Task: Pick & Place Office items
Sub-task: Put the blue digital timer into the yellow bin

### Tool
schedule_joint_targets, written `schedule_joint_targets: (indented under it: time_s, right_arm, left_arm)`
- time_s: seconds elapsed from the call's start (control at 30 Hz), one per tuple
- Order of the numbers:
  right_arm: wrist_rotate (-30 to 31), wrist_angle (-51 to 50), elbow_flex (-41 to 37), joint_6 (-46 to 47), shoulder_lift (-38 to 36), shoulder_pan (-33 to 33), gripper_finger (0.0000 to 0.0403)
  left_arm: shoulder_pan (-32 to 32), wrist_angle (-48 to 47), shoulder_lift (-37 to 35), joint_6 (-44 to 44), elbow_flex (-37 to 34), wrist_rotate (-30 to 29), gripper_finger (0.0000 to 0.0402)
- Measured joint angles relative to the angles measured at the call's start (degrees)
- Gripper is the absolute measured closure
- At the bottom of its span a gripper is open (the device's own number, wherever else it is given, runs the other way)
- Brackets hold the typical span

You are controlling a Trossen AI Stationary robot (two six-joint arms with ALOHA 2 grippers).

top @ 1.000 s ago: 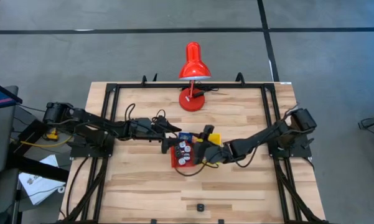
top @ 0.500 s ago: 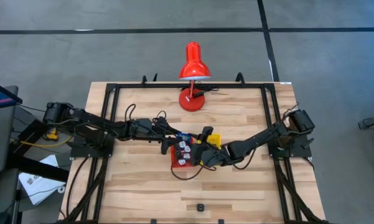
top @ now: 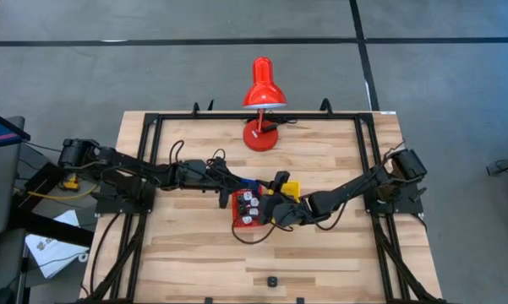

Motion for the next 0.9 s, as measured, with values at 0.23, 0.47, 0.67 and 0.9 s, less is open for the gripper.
schedule_joint_targets:
  time_s: [0.23, 0.47, 0.67, 0.9]
  right_arm:
    - [-0.8, -0.6, 0.0, -0.1, 0.0, 0.6, 0.0231]
    - [-6.0, -4.1, 0.0, 4.9, -2.9, 1.8, 0.0171]
    - [-12.0, -15.4, 0.0, 24.8, -12.4, 0.2, 0.0100]
    - [-19.1, -24.4, 0.0, 35.0, -20.4, -3.4, 0.0074]
  left_arm:
    - [0.0, -0.5, 0.0, 2.7, 0.0, 0.2, 0.0343]
    - [0.0, 0.1, 0.0, 6.2, -0.1, 1.3, 0.0345]
    - [-0.7, -0.9, 0.0, 20.6, 0.0, 4.9, 0.0341]
    - [-0.9, -2.8, 0.0, 23.0, 0.0, 4.9, 0.0343]
